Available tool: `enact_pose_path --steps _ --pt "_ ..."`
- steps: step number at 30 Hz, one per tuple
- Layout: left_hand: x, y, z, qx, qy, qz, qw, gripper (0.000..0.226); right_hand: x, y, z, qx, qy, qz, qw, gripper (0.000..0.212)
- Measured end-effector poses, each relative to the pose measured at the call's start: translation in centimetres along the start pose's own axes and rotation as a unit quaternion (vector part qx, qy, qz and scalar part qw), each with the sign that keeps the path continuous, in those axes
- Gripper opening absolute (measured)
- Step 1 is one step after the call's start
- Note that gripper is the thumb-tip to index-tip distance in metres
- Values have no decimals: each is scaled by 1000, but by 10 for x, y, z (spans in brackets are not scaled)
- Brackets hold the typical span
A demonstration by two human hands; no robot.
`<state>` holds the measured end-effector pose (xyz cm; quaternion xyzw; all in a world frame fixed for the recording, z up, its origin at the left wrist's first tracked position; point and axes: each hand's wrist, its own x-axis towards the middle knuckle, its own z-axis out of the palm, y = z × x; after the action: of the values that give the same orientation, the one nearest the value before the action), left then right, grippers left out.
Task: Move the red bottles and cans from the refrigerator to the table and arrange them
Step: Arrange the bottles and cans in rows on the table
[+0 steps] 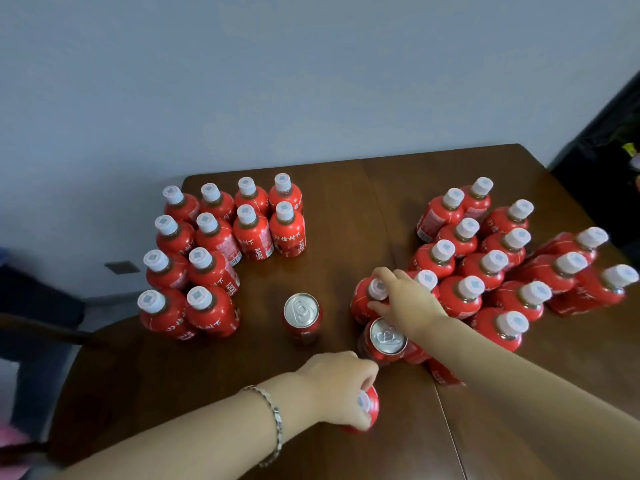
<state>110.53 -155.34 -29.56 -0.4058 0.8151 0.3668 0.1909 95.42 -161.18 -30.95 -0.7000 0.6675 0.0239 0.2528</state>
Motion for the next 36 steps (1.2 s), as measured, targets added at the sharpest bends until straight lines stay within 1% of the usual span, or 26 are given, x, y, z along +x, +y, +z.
enact_pose_path --steps 3,6,8,11,13,16,18,20,22,23,25,27,30,32,34,36 --pt "-2 -2 7 -56 10 -44 997 41 3 -7 4 -20 7 15 1000 48" --pt "-8 -5 7 -103 63 -86 989 37 3 -10 5 -15 23 43 999 43" --pt "-16 -9 4 -153 99 -113 977 31 3 -12 6 -11 26 58 998 38" --pt "-32 -16 -10 -273 148 -157 937 26 3 -14 6 29 23 91 995 32" --pt "-49 -23 -29 -325 206 -167 908 21 4 -20 8 61 37 96 993 33" --pt "-74 -35 -64 -328 344 -158 865 16 4 -32 4 101 93 82 987 37" --pt "-85 -43 -84 -323 423 -155 833 13 8 -44 -1 115 118 67 984 38" --pt "-86 -55 -96 -310 475 -167 806 12 15 -56 -3 130 126 52 982 36" --pt "-80 -69 -103 -284 504 -186 795 13 22 -68 -4 157 135 39 978 33" --pt "-75 -75 -105 -267 510 -191 795 14 25 -72 -5 169 134 32 976 33" --pt "-59 -95 -106 -227 500 -194 813 17 37 -84 -4 179 120 18 976 33" --pt "-39 -116 -104 -193 466 -202 839 19 50 -95 1 177 85 7 980 35" --pt "-10 -141 -100 -161 398 -243 870 21 67 -110 13 201 35 8 979 36" --pt "2 -150 -98 -127 364 -256 886 20 74 -115 21 234 18 8 972 35" --pt "8 -160 -98 -91 345 -251 900 23 77 -118 27 278 14 -5 960 35" --pt "9 -169 -95 -30 338 -238 910 24 77 -117 31 315 26 -9 949 41"
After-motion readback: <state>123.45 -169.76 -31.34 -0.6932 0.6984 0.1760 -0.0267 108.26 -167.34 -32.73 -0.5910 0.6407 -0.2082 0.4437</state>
